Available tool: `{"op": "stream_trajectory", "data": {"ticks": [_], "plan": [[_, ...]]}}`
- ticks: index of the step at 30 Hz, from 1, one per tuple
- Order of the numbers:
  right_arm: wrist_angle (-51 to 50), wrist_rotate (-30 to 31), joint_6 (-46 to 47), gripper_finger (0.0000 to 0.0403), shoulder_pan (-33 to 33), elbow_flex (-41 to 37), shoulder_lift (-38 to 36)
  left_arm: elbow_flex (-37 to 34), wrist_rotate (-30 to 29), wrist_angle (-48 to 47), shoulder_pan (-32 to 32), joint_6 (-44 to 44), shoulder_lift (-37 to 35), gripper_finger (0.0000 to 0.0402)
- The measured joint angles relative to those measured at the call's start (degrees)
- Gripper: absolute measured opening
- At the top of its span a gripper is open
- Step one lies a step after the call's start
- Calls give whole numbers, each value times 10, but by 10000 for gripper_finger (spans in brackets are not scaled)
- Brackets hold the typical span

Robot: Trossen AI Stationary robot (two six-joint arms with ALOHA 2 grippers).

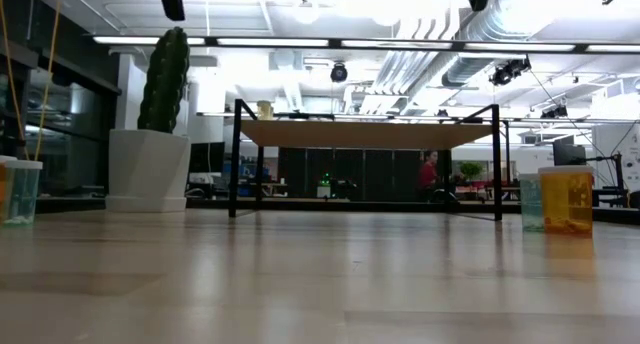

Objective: Pick and place medicine bottles onto shelf by color
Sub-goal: Align the yellow pill bottle with the other yellow pill bottles on the shelf

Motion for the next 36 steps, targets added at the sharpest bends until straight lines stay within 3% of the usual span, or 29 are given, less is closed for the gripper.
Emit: {"op": "stream_trajectory", "data": {"ticks": [15,26,32,36], "plan": [[22,-26,-1,0,0,1,1,2,-34,10,-46,24,0,0],[50,-26,-1,0,0,1,1,74,-52,-109,-53,86,0,0],[51,-26,3,0,0,1,1,75,-63,-116,-52,77,0,0],[59,0,63,4,-3,2,1,75,-70,-116,-52,77,0,0]]}}
